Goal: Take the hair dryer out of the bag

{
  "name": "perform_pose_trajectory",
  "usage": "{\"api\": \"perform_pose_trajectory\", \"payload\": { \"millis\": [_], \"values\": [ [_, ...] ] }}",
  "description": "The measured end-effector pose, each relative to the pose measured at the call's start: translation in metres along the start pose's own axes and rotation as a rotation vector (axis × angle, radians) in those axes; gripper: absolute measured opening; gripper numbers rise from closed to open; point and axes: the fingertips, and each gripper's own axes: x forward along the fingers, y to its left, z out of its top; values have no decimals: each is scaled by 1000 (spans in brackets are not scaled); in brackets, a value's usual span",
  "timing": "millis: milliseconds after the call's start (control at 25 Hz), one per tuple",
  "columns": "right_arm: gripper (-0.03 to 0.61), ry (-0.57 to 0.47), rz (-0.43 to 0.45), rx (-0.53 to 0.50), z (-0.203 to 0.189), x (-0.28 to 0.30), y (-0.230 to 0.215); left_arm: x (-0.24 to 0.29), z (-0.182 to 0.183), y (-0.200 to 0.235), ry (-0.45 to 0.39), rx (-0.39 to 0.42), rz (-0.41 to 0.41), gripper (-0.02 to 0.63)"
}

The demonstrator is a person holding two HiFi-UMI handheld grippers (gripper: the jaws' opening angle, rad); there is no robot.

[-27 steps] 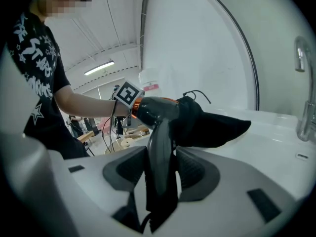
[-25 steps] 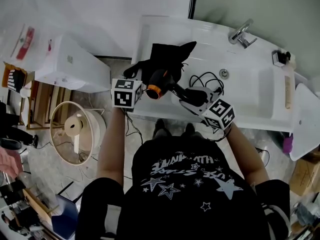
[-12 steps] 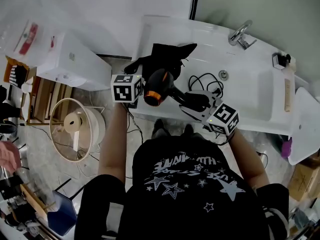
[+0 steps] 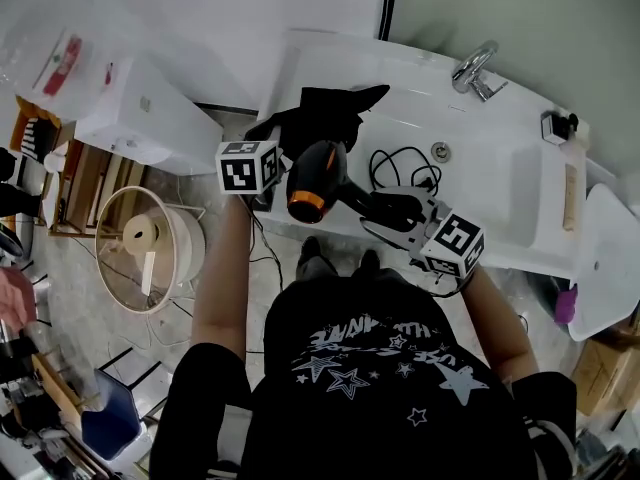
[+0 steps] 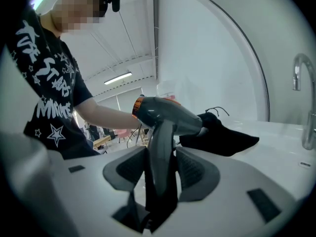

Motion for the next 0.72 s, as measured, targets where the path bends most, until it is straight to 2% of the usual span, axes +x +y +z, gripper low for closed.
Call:
{"api": "perform_pose_trajectory", "payload": {
  "millis": [440, 720],
  "values": [
    [192, -68, 65, -17, 11, -51, 8, 1, -17, -18, 7, -83, 47, 26],
    [192, -83, 3, -26, 9, -59, -12, -3, -30, -38, 2, -62, 36, 26]
  ]
}}
